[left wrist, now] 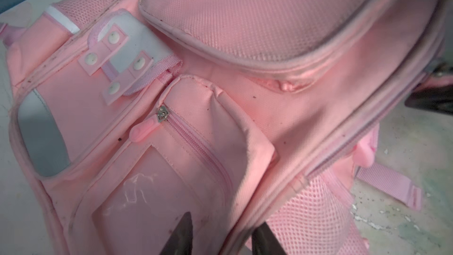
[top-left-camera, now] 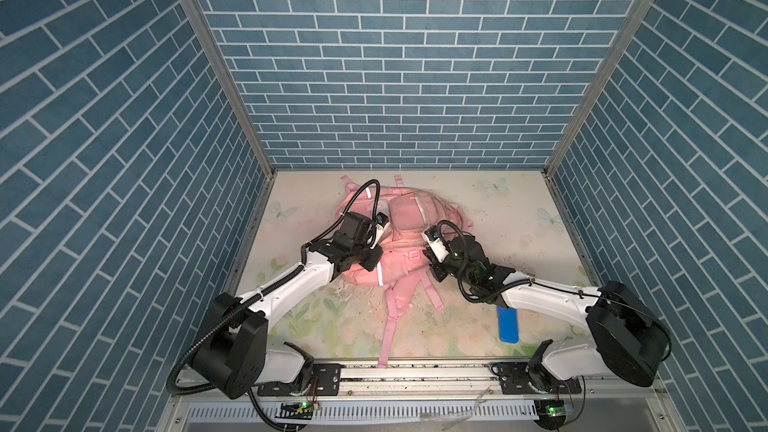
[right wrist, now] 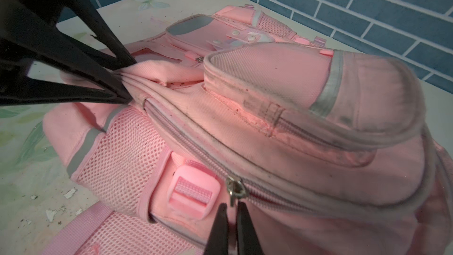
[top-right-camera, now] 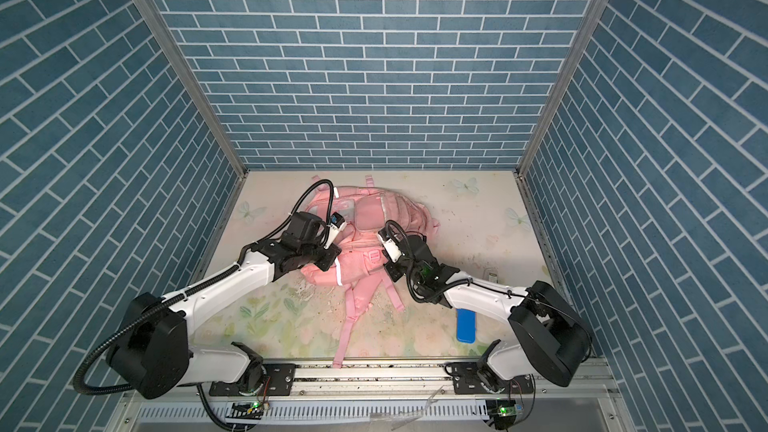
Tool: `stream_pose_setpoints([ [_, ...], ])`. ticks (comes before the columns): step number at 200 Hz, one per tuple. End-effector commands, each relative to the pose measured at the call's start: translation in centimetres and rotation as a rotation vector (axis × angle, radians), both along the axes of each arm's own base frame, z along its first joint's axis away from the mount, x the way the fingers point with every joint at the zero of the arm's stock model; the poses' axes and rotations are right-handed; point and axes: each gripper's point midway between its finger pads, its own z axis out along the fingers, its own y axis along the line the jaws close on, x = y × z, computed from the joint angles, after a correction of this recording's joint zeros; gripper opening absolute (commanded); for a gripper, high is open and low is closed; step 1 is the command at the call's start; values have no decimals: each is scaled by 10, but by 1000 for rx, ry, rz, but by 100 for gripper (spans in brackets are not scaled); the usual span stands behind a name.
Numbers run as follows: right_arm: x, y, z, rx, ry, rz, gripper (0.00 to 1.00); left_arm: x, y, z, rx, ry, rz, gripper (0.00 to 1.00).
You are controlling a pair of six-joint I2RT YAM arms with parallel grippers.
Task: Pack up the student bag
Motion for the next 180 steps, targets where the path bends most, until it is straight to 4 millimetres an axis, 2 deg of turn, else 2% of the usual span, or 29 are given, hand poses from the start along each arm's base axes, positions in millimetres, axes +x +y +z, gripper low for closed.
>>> stream_pose_setpoints([
  [1, 0, 4, 9, 34, -3, -11, 0, 11, -9, 29, -264, 46, 217, 48],
  [12, 0, 3, 10, 37, -9, -13, 0, 6, -9, 31, -404, 134, 355, 48],
  [37, -2, 2, 10, 44, -10, -8, 0, -13, -22, 40, -736, 257, 526, 51],
  [49, -3, 4, 10, 43, -11, 2, 0, -19, -22, 45, -841, 261, 612, 61],
  [57, -4, 4, 9, 39, -11, 7, 0, -24, -20, 46, -885, 266, 681, 64],
  [83, -7, 8, 7, 29, -13, 29, 0, -32, -15, 44, -976, 272, 827, 69],
  [126, -17, 11, 8, 26, -33, 74, 0, -45, -20, 18, -1096, 364, 994, 71],
  [180, -28, 16, 10, 26, -64, 124, 0, -51, -25, 19, -1142, 321, 1089, 71],
])
